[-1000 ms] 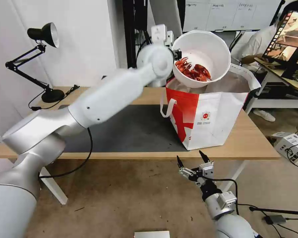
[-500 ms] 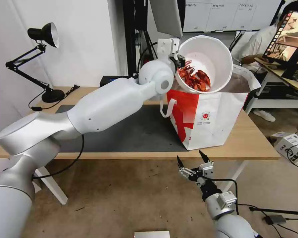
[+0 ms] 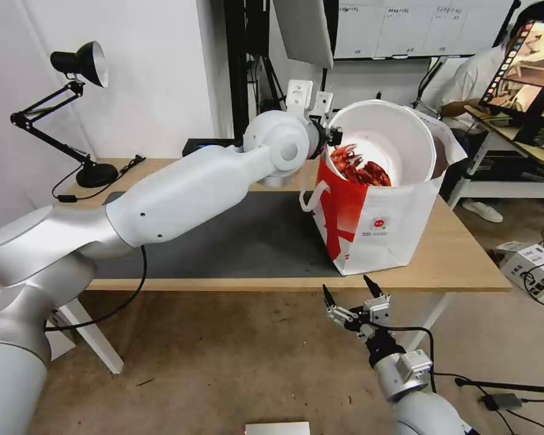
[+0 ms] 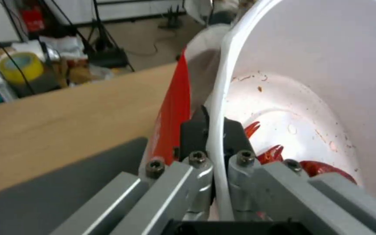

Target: Pick up the trash from the table and place it into the takeout bag.

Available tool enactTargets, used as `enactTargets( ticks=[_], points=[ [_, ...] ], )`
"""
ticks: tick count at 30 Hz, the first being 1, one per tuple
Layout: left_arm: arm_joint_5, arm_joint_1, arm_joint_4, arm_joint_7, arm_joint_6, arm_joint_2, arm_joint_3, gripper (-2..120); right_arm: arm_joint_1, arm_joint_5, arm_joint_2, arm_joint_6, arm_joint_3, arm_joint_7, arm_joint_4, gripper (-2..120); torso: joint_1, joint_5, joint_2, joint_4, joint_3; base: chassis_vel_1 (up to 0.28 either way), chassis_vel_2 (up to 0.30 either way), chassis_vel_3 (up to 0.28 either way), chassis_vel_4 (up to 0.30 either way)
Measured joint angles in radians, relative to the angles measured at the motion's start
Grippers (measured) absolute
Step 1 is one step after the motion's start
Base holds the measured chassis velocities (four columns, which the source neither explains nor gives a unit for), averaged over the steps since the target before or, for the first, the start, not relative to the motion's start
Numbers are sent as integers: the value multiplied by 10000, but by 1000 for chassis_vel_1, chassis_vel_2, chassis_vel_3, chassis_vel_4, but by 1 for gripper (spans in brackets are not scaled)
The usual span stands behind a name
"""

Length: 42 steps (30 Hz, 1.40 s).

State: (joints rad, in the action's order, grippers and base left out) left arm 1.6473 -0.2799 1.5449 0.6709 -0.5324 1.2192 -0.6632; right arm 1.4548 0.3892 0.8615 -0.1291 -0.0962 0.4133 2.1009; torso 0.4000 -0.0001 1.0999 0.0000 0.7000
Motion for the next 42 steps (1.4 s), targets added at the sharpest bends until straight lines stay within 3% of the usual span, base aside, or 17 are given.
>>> enactTargets(
  ticks=[5,16,25,28,29,32,37,40,42],
  points=[
    [128,32,81,-106,-378,-98,-38,9,0,0,0,0,0,0,0,100,-1,0,0,1,0,0,0,0,0],
    [652,104,150,-104,-1202,-249,-2,52,0,0,0,0,0,0,0,100,0,1,0,0,0,0,0,0,0],
    [476,313,322,-343,-755,-528,624,80,0,0,0,0,0,0,0,100,0,1,0,-2,0,0,0,0,0],
    [327,392,647,-881,-294,-1107,1083,95,0,0,0,0,0,0,0,100,0,0,0,-2,0,0,0,0,0],
    [327,392,647,-881,-294,-1107,1083,95,0,0,0,0,0,0,0,100,0,0,0,-2,0,0,0,0,0],
    [310,698,1073,-993,-246,-1920,1662,105,0,0,0,0,0,0,0,100,-1,-1,0,0,0,0,0,0,0],
    [167,1260,1506,-1120,-200,-2624,2324,111,0,0,0,0,0,0,0,100,0,-2,1,1,-1,0,0,0,0],
    [-330,2452,2148,-1557,-31,-3682,3115,114,0,0,0,0,0,0,0,100,0,-1,1,0,-1,0,0,0,0],
    [-588,2896,2291,-1825,-10,-3982,3358,115,0,0,0,0,0,-1,0,100,0,-3,1,1,-1,0,0,0,0]
  ],
)
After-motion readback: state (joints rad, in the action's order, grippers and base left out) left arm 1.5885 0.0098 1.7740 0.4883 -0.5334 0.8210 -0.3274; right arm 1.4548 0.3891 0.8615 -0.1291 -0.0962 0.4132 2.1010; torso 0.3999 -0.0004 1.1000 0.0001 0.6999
